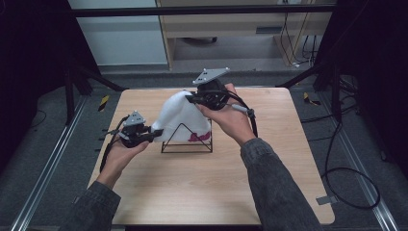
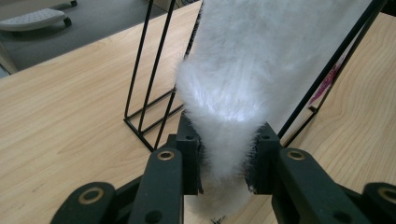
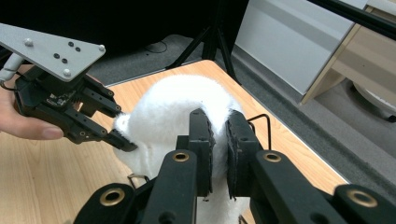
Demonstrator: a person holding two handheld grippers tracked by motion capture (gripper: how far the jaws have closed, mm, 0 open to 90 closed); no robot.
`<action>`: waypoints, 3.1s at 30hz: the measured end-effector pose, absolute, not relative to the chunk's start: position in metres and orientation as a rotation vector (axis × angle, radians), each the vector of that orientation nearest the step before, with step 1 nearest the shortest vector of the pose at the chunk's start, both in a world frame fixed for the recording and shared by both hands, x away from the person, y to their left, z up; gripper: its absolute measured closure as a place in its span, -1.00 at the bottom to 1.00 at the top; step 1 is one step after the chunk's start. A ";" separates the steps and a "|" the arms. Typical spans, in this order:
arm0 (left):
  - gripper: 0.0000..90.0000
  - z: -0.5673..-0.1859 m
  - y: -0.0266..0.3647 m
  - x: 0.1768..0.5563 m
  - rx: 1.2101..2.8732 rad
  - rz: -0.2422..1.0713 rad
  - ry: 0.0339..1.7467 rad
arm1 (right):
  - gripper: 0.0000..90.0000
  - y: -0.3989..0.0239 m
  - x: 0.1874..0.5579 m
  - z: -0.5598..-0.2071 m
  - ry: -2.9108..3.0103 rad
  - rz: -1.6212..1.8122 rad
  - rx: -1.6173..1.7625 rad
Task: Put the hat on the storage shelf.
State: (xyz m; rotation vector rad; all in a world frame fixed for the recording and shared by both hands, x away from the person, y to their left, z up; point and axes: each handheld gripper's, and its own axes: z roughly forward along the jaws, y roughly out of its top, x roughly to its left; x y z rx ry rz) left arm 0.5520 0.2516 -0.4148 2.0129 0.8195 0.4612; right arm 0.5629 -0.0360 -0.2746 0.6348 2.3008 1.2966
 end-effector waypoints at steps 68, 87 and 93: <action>0.49 -0.461 0.263 0.550 2.086 0.380 0.901 | 0.76 -0.010 0.562 -0.319 2.450 1.201 0.692; 0.35 -0.450 0.272 0.539 2.065 0.458 0.896 | 0.37 -0.022 0.551 -0.321 2.440 1.185 0.726; 0.12 -0.447 0.275 0.531 2.074 0.519 0.898 | 0.21 -0.027 0.540 -0.320 2.418 1.205 0.736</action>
